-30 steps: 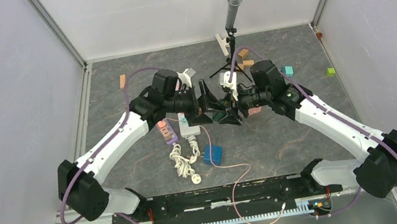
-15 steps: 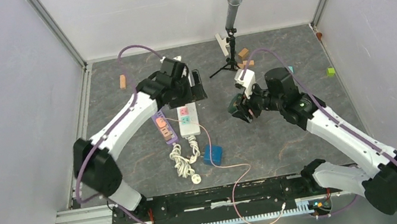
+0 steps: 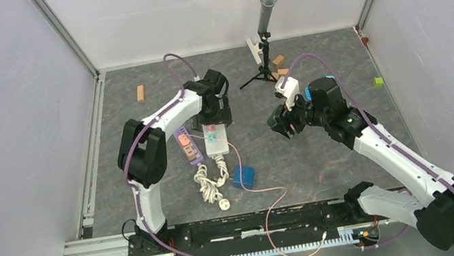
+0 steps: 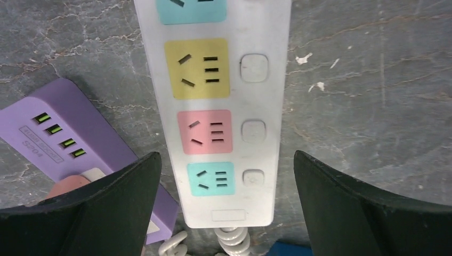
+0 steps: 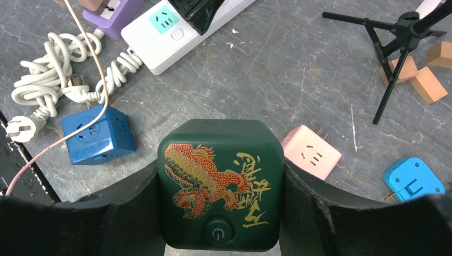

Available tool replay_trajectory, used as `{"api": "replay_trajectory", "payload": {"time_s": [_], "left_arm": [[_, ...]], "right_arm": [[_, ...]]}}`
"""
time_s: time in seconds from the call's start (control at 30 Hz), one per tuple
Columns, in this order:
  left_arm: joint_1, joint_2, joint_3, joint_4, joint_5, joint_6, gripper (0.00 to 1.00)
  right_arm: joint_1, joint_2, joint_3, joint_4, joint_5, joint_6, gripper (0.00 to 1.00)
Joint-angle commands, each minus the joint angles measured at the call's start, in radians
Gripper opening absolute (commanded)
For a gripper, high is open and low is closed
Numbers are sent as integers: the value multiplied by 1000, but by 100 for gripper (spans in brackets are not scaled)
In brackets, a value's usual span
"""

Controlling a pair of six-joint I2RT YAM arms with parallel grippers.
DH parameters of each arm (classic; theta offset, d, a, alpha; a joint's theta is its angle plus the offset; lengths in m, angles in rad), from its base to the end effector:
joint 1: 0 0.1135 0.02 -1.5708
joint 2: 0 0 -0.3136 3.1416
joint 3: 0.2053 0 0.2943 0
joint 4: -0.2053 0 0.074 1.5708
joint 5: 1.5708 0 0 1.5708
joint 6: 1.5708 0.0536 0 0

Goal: Insert the plug
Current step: Move the socket to the center of the board.

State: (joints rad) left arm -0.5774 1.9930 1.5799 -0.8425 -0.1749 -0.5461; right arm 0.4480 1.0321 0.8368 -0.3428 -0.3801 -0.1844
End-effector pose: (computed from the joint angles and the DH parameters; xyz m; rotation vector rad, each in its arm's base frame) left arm 0.4037 -0.2519 0.2183 0.0048 2.7830 -0.0291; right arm 0.2254 0.1304 0.3222 -0.8722 1.9273 0.5579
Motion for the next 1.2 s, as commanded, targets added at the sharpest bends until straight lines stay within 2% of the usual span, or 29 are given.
{"api": "replay_trajectory", "payload": {"time_s": [0.0, 0.17, 0.27, 0.4, 0.6, 0.7, 0.8, 1.07, 1.1, 1.17], "left_arm": [[0, 21, 6, -29, -32, 57, 100], [-1, 58, -52, 37, 99, 92, 100], [-6, 64, -80, 47, 114, 104, 99], [-13, 45, -125, 58, 123, 151, 92], [-58, -20, -203, 80, 170, 252, 76], [-79, -59, -257, 88, 222, 259, 68], [-102, -116, -334, 121, 268, 231, 65], [-191, -269, -517, 161, 273, 145, 64], [-197, -285, -539, 169, 268, 137, 65], [-200, -309, -560, 171, 244, 122, 73]], "right_arm": [[-7, 5, 19, 28, -15, -7, 0], [-7, 20, 31, 34, -17, -15, 0], [-8, 34, 49, 37, -18, -15, 0], [-8, 53, 60, 62, -31, -13, 0], [-8, 84, 72, 104, -52, -33, 0], [-8, 98, 79, 99, -58, -49, 0], [-9, 106, 73, 101, -72, -56, 0], [-9, 145, 73, 112, -113, -55, 0], [-8, 151, 77, 112, -114, -55, 0], [-9, 163, 84, 111, -116, -56, 0]]}}
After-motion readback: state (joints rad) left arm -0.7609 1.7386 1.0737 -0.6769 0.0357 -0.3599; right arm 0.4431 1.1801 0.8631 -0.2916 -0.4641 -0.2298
